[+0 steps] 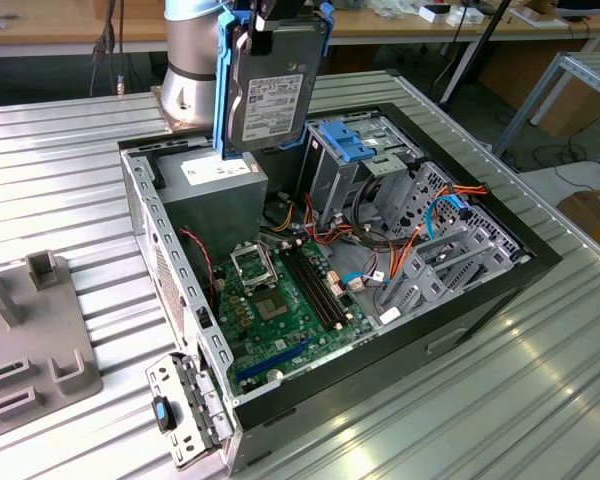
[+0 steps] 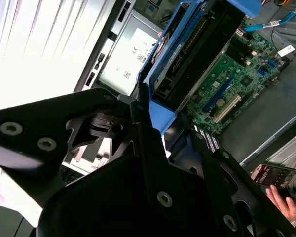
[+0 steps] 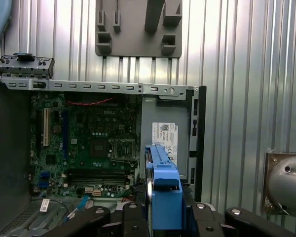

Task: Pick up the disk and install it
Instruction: 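Pick up the disk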

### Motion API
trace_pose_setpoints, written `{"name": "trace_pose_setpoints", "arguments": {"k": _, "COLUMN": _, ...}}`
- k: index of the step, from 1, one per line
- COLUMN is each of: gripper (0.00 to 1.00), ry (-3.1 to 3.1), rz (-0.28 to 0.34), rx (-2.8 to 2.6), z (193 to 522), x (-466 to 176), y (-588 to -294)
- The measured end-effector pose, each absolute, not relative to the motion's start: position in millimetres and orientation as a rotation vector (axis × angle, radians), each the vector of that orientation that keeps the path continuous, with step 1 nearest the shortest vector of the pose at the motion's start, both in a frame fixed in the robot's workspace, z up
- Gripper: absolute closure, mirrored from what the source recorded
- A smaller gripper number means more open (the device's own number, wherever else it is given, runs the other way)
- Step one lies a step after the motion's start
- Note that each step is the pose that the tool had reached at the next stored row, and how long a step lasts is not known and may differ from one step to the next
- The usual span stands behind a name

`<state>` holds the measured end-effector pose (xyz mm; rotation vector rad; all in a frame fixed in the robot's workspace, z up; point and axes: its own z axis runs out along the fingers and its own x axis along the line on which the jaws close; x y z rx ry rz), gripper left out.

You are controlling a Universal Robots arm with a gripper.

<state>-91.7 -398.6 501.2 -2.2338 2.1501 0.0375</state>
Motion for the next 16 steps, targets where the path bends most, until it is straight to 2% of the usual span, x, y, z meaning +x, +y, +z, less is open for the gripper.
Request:
{"name": "trace_pose_setpoints", "arguments": {"k": 8, "gripper": 0.64, "ry": 2.150, "rz": 0.038, "rx": -2.234, "z": 501, "x": -92, "y": -399}}
{"name": "trace_pose_setpoints", "arguments": {"k": 16, "gripper": 0.64, "ry": 2.150, "rz": 0.037, "rx": -2.234, "z": 501, "x": -92, "y": -412}}
